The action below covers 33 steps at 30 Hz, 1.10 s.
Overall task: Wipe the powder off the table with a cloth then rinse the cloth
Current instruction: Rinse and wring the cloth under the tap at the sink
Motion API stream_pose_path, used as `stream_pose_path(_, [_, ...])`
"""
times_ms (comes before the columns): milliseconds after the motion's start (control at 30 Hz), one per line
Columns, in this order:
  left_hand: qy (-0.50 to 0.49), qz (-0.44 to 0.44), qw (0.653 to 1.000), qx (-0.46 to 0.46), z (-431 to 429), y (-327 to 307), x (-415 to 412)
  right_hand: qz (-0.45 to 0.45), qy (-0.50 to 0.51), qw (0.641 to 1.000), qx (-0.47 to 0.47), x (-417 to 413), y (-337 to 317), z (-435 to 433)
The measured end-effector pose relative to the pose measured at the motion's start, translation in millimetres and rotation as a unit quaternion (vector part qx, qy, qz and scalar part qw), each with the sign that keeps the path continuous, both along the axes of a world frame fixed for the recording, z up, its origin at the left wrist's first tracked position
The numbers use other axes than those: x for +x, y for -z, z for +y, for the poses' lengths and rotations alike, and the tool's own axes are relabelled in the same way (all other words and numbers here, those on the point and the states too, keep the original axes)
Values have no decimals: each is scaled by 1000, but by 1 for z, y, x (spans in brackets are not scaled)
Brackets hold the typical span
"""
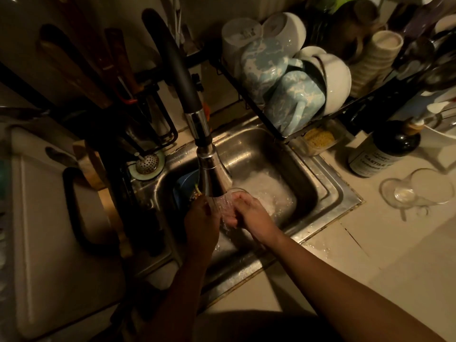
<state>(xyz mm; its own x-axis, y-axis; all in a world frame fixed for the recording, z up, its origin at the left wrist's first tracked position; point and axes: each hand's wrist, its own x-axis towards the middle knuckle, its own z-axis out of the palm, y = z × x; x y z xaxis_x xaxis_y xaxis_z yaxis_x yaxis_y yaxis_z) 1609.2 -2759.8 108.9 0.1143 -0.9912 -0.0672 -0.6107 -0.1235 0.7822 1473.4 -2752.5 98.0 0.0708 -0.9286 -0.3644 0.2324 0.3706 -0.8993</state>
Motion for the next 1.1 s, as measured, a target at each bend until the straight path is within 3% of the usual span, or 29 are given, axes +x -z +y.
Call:
stream_pose_path(167, [28,32,998,42,-4,1,6,-64,-51,996,-48,-3,-4,5])
stream_pose_path(333, [59,2,998,34,2,6,-1,152,40,987,-24,-10,19,6])
stream_pose_path(433, [68,21,996,61,11,10,-10,149,72,986,-24,-11,16,4])
stream_pose_path(600, [-20,-29,999,-19,-3,3,-9,127,-32,990,-59,-8,9,6])
stream_pose_path(633, [-39,5,999,-4,-6,0,-9,136,-59,986,-78,-9,7,7])
stream_pose_path(767, [-59,21,998,3,-6,5,-5,266,-109,948,-136,-21,2,1])
stream_pose_path(967, [-24,85,996,11,4,5,-13,209,35,976,-49,-21,9,-6])
stream_pose_path(1100, [-100,276,956,28,-3,0,-11,114,36,993,-14,-12,-3,-3])
